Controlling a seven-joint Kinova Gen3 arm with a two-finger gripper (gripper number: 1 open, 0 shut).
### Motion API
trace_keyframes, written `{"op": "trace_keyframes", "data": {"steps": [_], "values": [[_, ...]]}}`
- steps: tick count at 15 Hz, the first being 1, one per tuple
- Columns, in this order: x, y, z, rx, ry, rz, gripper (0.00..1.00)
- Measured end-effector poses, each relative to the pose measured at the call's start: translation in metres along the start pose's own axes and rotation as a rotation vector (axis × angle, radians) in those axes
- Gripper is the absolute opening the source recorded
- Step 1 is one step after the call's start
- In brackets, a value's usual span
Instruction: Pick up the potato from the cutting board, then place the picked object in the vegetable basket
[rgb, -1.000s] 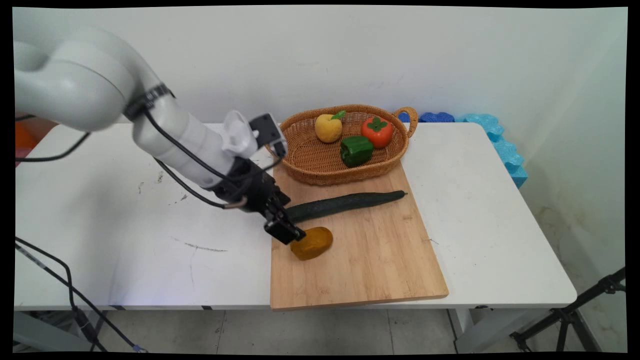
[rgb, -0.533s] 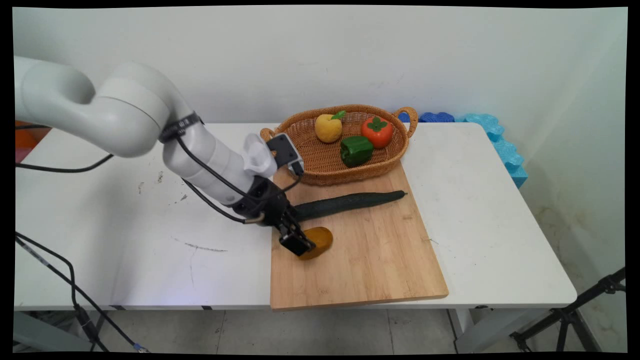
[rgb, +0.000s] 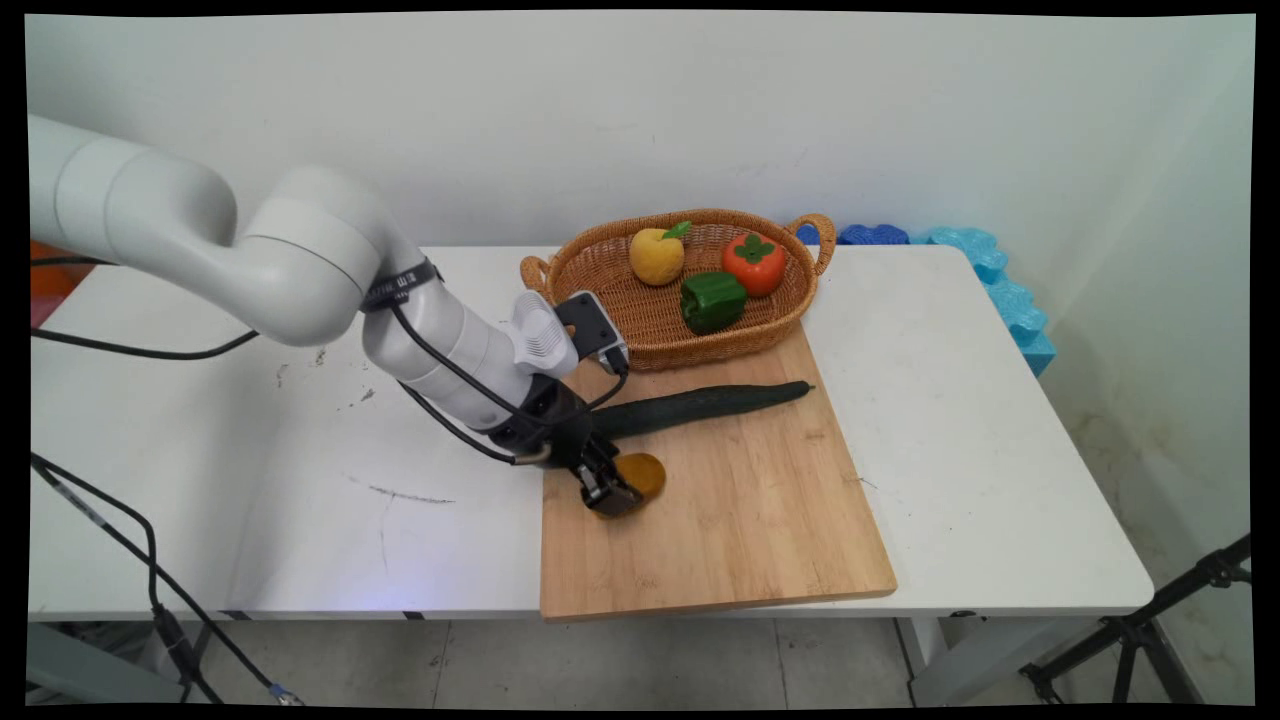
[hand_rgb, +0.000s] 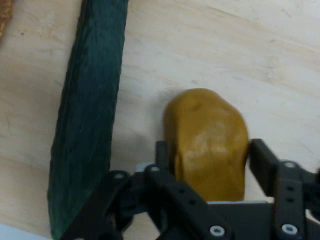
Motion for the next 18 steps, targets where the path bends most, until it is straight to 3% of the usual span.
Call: {"op": "trace_keyframes", "data": {"steps": [8, 14, 18], "values": [[0.000, 0.002, -0.004, -0.007, -0.002, 0.027, 0.00], [0.023, -0.005, -0.060, -0.024, 0.015, 0.072, 0.00], [0.055, -0.026, -0.102, -0.015, 0.050, 0.066, 0.00]]}}
